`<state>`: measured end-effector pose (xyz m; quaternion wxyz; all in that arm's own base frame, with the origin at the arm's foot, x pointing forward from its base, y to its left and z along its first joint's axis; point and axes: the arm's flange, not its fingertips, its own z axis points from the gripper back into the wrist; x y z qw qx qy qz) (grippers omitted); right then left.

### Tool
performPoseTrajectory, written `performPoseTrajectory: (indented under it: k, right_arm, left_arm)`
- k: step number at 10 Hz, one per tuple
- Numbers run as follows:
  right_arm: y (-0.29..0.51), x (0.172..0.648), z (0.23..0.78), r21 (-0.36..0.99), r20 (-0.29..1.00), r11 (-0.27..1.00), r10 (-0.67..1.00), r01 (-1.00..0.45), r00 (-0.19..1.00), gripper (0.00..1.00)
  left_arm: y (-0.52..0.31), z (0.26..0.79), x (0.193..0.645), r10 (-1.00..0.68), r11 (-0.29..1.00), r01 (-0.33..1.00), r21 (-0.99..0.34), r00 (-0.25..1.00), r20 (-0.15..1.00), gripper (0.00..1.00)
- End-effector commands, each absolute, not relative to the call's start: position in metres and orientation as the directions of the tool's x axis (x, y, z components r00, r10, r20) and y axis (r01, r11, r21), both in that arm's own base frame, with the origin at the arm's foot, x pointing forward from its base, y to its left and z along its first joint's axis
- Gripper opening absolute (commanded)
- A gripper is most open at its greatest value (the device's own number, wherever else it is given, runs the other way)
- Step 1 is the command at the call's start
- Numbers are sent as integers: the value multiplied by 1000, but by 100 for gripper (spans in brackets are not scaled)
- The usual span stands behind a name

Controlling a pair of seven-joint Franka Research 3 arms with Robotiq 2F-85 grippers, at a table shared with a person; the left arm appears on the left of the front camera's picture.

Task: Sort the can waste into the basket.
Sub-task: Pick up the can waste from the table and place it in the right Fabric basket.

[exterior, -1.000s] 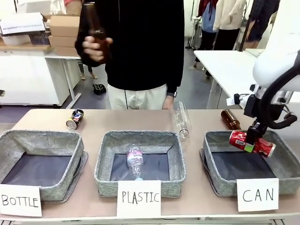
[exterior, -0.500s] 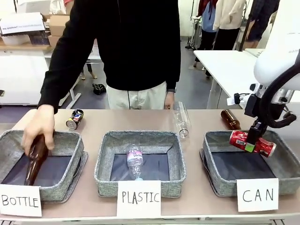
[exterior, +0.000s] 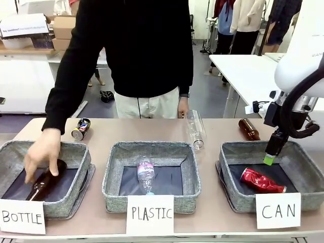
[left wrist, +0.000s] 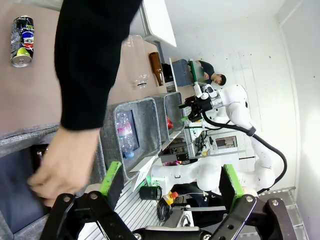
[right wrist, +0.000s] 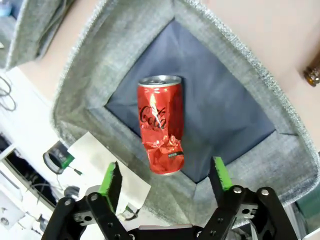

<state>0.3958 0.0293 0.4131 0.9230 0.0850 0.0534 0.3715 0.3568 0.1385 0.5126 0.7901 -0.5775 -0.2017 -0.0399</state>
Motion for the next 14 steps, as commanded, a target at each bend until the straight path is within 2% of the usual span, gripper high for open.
performPoseTrajectory:
  k: [1,3,4,5,6,7,8,9,10,12,13,14]
  right_arm:
    - [27,401,417,241,-3,684,709,-688,705,100]
    - [26,405,418,244,15,701,688,-670,726,100]
    - [23,405,421,260,79,735,630,-626,773,100]
    - [18,403,430,331,224,725,562,-604,796,100]
    - [12,398,449,578,415,628,323,-521,851,100]
    - [-1,387,468,799,489,323,142,-507,861,100]
    - [-17,381,472,840,518,166,37,-516,855,100]
    - [-34,373,471,797,603,-16,-6,-603,797,100]
    - [-42,368,468,749,658,-77,-40,-659,752,100]
    - [-49,366,462,697,701,-114,-103,-708,706,100]
    - [-47,375,458,726,673,-72,-131,-684,728,100]
    - [-52,360,480,771,616,178,35,-612,787,100]
  left_arm:
    - [139,513,356,161,322,320,-891,909,385,100]
    - [139,513,356,161,322,320,-891,909,385,100]
    - [139,513,356,161,322,320,-891,909,385,100]
    - [139,513,356,161,322,320,-891,909,385,100]
    - [139,513,356,161,322,320,-891,909,385,100]
    - [139,513,356,161,322,320,-891,909,385,100]
    - [139,513,356,161,322,320,-891,909,385,100]
    - [139,513,356,161,322,320,-891,909,385,100]
    - [139,513,356,161,322,320,-891,909,385,100]
    - [139,513,356,161,322,320,-891,909,385,100]
    - [139,513,356,161,322,320,-891,909,385,100]
    - [139,513,356,161,322,320,-891,909,385,100]
